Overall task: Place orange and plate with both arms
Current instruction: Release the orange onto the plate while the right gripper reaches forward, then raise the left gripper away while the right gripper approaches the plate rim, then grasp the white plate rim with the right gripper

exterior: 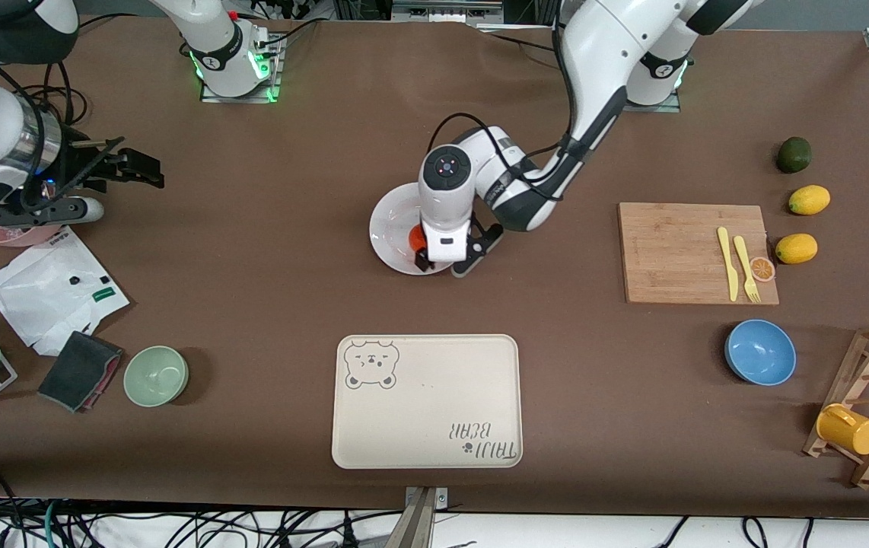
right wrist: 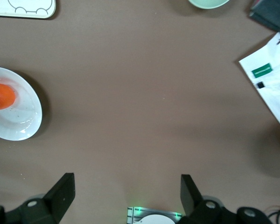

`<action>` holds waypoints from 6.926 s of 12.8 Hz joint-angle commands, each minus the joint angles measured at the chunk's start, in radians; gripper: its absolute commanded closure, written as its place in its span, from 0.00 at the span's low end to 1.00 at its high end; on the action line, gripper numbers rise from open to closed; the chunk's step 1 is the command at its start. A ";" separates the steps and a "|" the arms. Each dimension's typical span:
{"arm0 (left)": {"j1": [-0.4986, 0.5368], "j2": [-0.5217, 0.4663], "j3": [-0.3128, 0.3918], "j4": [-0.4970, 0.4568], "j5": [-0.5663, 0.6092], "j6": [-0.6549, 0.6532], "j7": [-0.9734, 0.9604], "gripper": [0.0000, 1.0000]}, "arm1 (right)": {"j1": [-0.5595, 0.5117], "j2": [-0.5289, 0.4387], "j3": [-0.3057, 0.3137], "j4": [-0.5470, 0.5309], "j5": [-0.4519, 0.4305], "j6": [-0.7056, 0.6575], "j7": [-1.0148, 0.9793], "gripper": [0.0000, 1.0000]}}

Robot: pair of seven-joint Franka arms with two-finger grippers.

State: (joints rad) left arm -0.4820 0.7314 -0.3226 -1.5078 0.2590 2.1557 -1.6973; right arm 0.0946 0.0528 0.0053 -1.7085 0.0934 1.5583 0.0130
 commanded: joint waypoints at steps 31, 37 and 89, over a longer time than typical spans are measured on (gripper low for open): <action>0.471 -0.716 0.231 -0.206 -0.245 -0.490 1.683 0.00 | 0.005 0.334 0.254 -0.503 1.077 0.693 -0.821 0.00; 0.502 -0.702 0.231 -0.175 -0.279 -0.502 1.673 0.00 | 0.007 0.409 0.324 -0.502 1.198 0.810 -0.860 0.11; 0.533 -0.699 0.231 -0.167 -0.279 -0.520 1.622 0.00 | 0.094 0.513 0.331 -0.473 1.379 0.905 -0.949 1.00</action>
State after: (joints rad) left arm 0.0459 0.0200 -0.0917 -1.7070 -0.0018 1.6627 -0.0754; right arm 0.1856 0.5494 0.3295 -2.1897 1.4519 2.4333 -0.9114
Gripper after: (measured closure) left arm 0.000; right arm 0.947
